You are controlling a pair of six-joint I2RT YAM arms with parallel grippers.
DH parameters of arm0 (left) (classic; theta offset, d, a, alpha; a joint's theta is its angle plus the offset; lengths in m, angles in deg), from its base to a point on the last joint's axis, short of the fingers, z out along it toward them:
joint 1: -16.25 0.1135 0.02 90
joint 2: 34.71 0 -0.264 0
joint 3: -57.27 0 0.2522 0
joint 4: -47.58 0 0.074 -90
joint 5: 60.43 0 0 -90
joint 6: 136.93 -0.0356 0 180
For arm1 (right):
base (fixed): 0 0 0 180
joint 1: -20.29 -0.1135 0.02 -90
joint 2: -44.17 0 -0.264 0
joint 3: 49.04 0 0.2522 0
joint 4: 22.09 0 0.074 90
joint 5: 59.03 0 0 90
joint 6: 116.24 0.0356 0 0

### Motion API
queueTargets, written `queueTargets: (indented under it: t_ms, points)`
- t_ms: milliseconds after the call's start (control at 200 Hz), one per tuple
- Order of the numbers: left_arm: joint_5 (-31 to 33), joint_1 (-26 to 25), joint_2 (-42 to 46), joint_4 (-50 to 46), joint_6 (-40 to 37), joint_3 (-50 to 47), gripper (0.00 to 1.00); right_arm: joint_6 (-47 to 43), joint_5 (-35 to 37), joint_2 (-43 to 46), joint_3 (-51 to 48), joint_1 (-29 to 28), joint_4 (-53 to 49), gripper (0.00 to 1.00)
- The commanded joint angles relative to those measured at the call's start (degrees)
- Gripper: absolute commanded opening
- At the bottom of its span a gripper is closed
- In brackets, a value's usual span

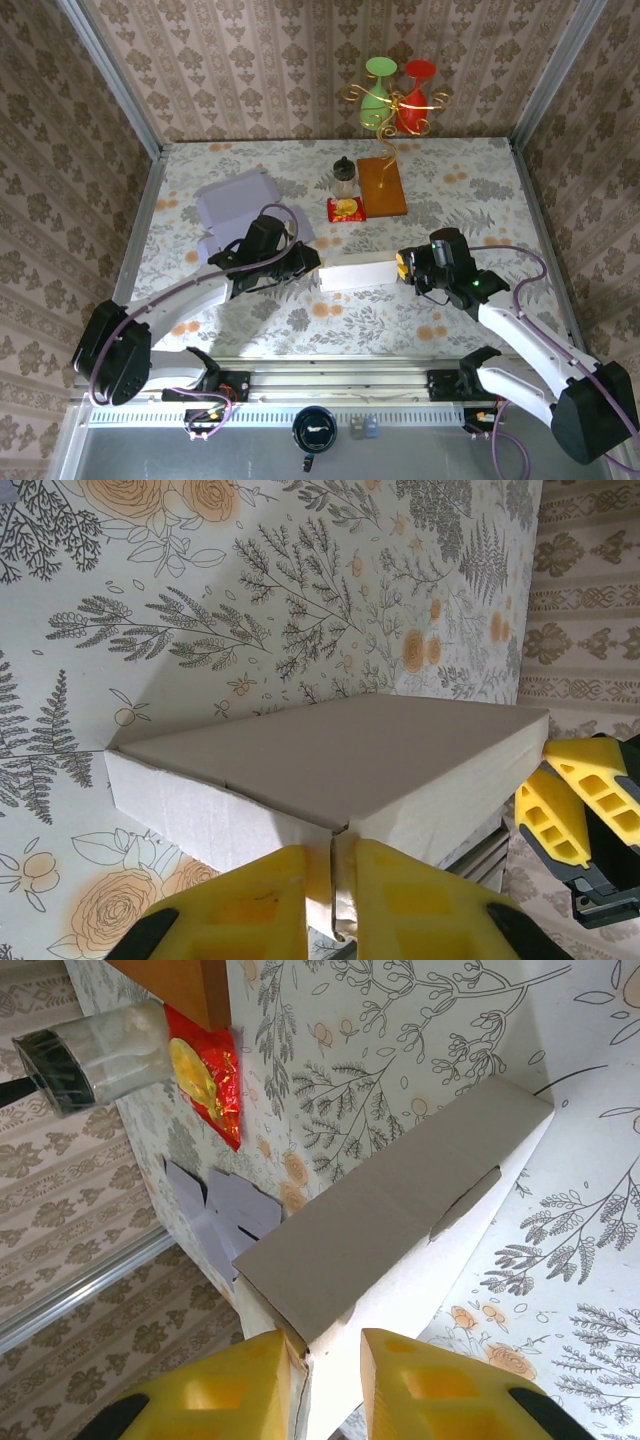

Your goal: Fold the paper box

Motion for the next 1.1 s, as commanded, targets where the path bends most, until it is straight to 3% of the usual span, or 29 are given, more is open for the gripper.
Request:
queueTargets:
  t_ms: [0,240,575,1095]
  points:
    - [3.64,-1.03,-2.07,-10.27,-1.57,-4.05,0.21,-1.42,1.03,-0.58,-1.37,-0.09,-11.43,0.26]
    - [2.22,0.08,2.40,-7.97,2.59,-2.21,0.35,-0.70,-0.30,-1.47,-2.55,-0.11,-9.89,0.23]
    - [0.31,1.03,3.87,-3.27,5.85,-2.47,0.36,-0.46,-0.19,-1.75,-2.82,-0.12,-9.58,0.23]
    - [-1.10,0.24,3.82,-3.84,5.48,-0.67,0.37,-0.36,-0.19,-1.45,-3.03,-0.22,-9.61,0.22]
